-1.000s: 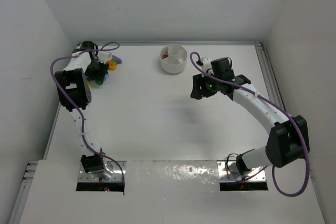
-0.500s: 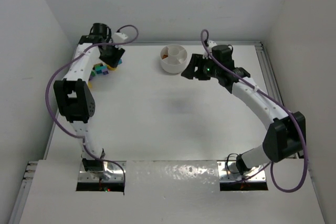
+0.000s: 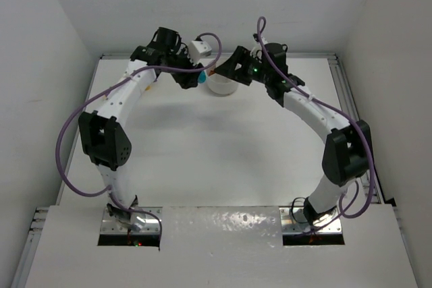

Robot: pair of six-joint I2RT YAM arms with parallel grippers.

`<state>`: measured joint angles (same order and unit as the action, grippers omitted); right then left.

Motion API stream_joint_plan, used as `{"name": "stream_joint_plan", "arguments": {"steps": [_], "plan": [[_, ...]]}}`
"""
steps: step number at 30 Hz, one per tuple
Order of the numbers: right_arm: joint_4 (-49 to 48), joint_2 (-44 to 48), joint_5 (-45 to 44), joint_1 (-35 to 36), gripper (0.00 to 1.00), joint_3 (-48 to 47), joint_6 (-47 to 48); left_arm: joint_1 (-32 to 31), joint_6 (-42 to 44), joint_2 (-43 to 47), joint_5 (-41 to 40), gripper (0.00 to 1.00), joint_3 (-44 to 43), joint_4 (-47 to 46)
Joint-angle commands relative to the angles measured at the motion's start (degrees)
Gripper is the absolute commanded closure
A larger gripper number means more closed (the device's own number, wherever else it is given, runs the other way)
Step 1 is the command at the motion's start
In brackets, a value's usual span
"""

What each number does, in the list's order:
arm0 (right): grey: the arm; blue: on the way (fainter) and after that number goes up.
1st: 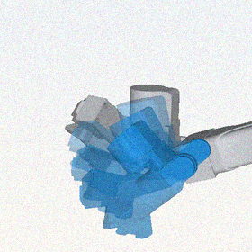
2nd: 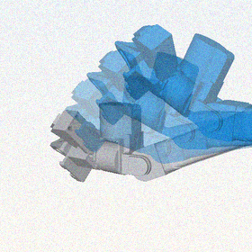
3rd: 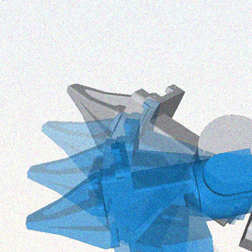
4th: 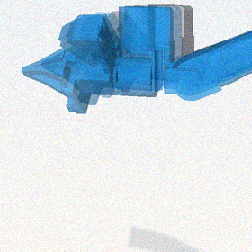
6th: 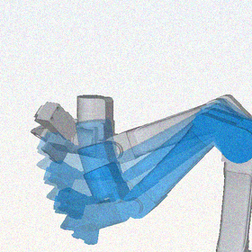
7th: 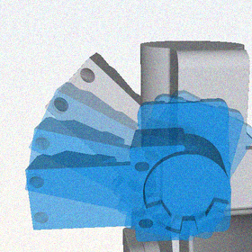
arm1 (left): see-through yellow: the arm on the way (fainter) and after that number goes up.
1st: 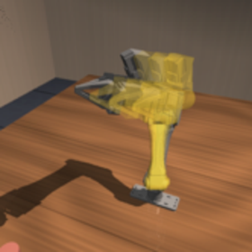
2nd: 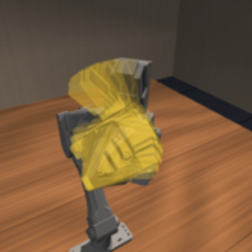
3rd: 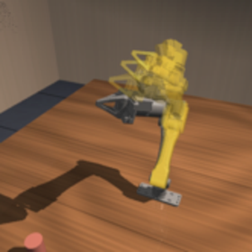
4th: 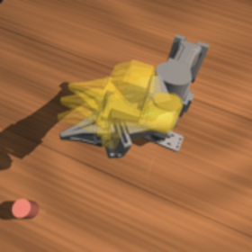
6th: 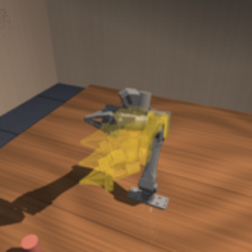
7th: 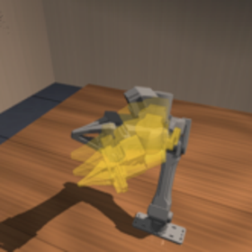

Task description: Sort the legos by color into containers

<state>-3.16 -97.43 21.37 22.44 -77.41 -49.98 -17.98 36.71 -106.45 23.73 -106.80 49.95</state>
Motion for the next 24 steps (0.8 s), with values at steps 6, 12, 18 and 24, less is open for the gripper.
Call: {"name": "stream_joint_plan", "arguments": {"steps": [6, 12, 18, 24], "plan": [[-6.7, -5.8, 3.8, 4.0, 0.25, -5.0, -4.0, -3.5, 3.2, 2.6, 5.1, 1.0, 0.7, -0.6], [-7.5, -8.3, 3.3, 4.6, 0.27, -6.4, -4.4, -4.0, 3.4, 2.6, 6.9, 1.0, 0.7, 0.1], [-9.0, -9.3, 2.8, 4.6, 0.63, -6.0, -5.7, -4.3, 2.4, 2.8, 7.3, 1.0, 0.6, -0.2], [-7.7, -8.0, 0.0, 4.6, 1.0, -5.3, -3.0, -4.3, -0.4, 2.7, 3.6, 1.0, 1.9, -1.3]]}}
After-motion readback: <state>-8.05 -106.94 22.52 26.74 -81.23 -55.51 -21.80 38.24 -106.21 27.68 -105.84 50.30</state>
